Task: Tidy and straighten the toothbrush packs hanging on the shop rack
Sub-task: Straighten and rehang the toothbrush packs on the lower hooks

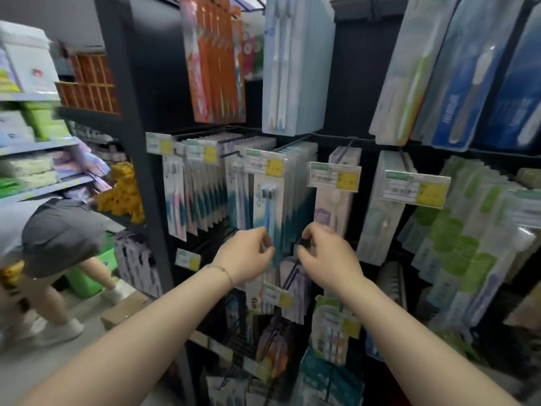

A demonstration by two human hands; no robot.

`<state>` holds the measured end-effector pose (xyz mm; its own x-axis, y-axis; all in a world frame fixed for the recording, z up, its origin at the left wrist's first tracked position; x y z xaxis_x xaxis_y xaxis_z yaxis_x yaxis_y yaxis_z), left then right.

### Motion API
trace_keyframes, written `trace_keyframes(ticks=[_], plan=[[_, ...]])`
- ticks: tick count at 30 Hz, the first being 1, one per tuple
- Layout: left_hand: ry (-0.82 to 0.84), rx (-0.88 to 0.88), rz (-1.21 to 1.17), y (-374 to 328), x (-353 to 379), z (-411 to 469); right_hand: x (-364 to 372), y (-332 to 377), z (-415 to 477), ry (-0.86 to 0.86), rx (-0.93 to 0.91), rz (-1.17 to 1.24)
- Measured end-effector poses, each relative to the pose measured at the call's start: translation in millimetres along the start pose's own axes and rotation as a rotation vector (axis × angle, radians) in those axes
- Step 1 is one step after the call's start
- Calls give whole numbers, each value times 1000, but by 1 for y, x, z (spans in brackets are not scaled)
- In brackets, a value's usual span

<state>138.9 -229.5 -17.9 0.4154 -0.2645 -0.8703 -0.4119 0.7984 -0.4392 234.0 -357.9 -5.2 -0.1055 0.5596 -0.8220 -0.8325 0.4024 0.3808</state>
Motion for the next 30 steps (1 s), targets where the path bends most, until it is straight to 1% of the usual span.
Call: trace_keyframes(ticks=[3,9,12,17,23,30], plan=[[-14,-22,40,19,-4,-9,12,11,0,13,-39,-64],[42,-23,91,63,7,-14,40,26,3,53,-31,-110],[74,10,126,83,12,-13,57,33,3,44,5,-84],[188,73,184,113,31,-18,95,54,-8,26,62,17],[293,122,223,155,55,-16,133,75,-13,22,94,-21],[359,183,194,191,92,-12,174,79,-23,13,138,-54]])
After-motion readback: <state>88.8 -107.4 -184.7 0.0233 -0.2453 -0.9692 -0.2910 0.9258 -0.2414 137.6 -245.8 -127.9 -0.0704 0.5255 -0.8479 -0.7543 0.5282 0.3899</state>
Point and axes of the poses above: each hand's wrist, its own z-axis towards the middle knuckle, its own x-axis out of the palm, y = z × x, the point moved 9 cm from there along z, towards the middle knuckle, and after that the axes turned 2 degrees about -x, right-handed, at the moved point
